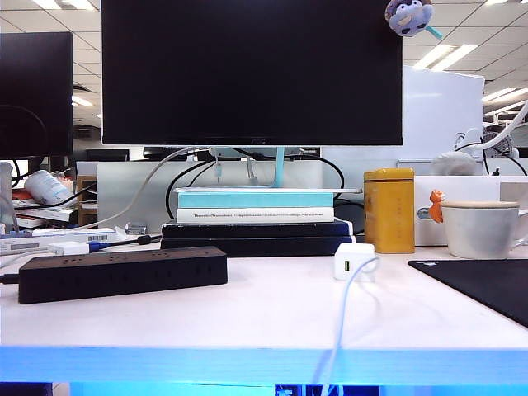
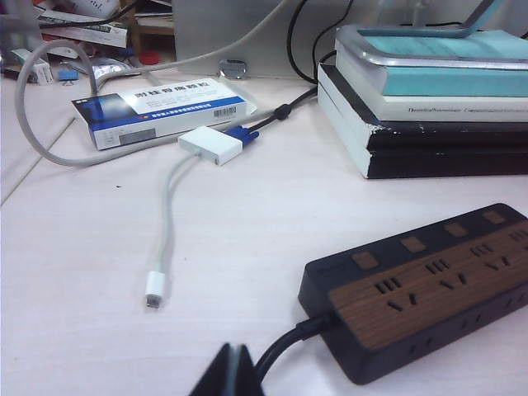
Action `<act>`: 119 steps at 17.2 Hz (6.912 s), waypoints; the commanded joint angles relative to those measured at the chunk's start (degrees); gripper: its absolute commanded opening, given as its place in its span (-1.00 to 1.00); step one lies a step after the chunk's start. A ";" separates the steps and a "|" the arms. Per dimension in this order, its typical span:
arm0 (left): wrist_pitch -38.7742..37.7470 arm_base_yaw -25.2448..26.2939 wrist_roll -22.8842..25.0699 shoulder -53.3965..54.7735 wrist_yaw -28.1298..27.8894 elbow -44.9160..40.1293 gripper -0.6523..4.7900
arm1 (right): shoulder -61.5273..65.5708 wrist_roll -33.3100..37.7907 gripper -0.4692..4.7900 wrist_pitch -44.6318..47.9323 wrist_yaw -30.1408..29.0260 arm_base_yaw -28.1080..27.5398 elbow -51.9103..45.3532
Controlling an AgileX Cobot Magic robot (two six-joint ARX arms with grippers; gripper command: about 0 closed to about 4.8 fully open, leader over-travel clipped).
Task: Plug the white charger into the left socket.
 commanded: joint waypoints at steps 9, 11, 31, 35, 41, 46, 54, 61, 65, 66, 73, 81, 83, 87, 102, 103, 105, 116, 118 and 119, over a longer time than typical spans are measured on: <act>5.14 0.07 -13.18 -0.11 0.26 2.32 -0.78 | 0.04 9.70 -0.84 1.33 0.22 0.04 4.85; 6.19 0.09 -14.10 0.52 -2.54 6.45 -0.78 | 0.11 13.92 -0.84 1.09 0.37 0.04 10.56; 6.71 -0.72 -2.49 53.96 22.99 56.26 -0.78 | 79.52 19.67 -0.81 -18.25 -7.15 4.46 70.51; 6.60 -0.72 -2.49 53.96 23.41 59.93 -0.78 | 91.47 20.39 1.00 -18.60 -8.24 7.48 70.51; 6.56 -0.72 -2.54 53.96 23.41 61.02 -0.78 | 99.49 21.49 1.00 -16.87 -1.29 10.21 70.58; 6.56 -0.72 -2.54 53.94 23.41 61.02 -0.78 | 102.16 21.51 1.00 -15.96 1.03 10.25 71.17; 6.56 -0.70 -2.54 53.94 23.41 61.02 -0.78 | 105.70 21.49 0.04 -17.05 -1.14 10.25 71.58; 5.11 -0.70 2.05 53.96 27.67 61.00 -0.78 | 105.55 23.67 0.03 -15.72 -26.36 10.03 78.97; 3.58 -2.86 21.55 54.03 32.13 60.96 -0.78 | 105.37 37.07 0.03 -11.87 -45.51 10.03 89.94; 3.13 -3.45 25.27 54.07 32.13 60.96 -0.77 | 105.37 39.80 0.03 -9.53 -49.11 10.05 91.43; 5.05 -10.69 51.69 59.87 32.09 60.87 0.64 | 105.31 87.45 0.03 20.22 -61.86 10.08 94.49; 8.98 -15.30 72.89 63.28 32.06 60.89 1.00 | 105.35 85.13 0.03 72.26 -63.71 11.30 94.49; 9.86 -15.30 72.91 63.25 32.17 60.89 1.00 | 105.37 84.00 0.03 88.89 -63.67 11.91 94.49; 16.04 -15.30 72.96 63.28 32.41 60.89 1.00 | 105.22 85.64 -0.04 85.77 -62.90 12.00 94.49; 26.43 -15.34 76.15 64.17 32.30 60.87 1.00 | 104.87 114.95 -0.04 55.30 -61.35 14.97 94.51; 24.96 -15.34 76.17 64.17 32.30 60.87 1.00 | 104.54 114.95 -0.04 55.32 -61.35 14.97 94.51; 24.00 -15.34 77.66 64.26 32.33 60.87 1.00 | 103.41 114.95 -0.04 55.30 -61.48 14.97 94.51; 27.98 -15.39 83.87 64.74 32.17 60.87 1.00 | 103.16 114.92 -0.04 53.18 -63.17 19.50 94.51; 28.24 -15.39 83.84 64.72 32.22 60.87 1.00 | 103.16 114.92 -0.04 52.83 -63.08 19.47 94.51; 28.24 -15.39 83.84 64.72 32.26 60.87 1.00 | 103.16 114.92 -0.04 52.92 -63.08 19.45 94.51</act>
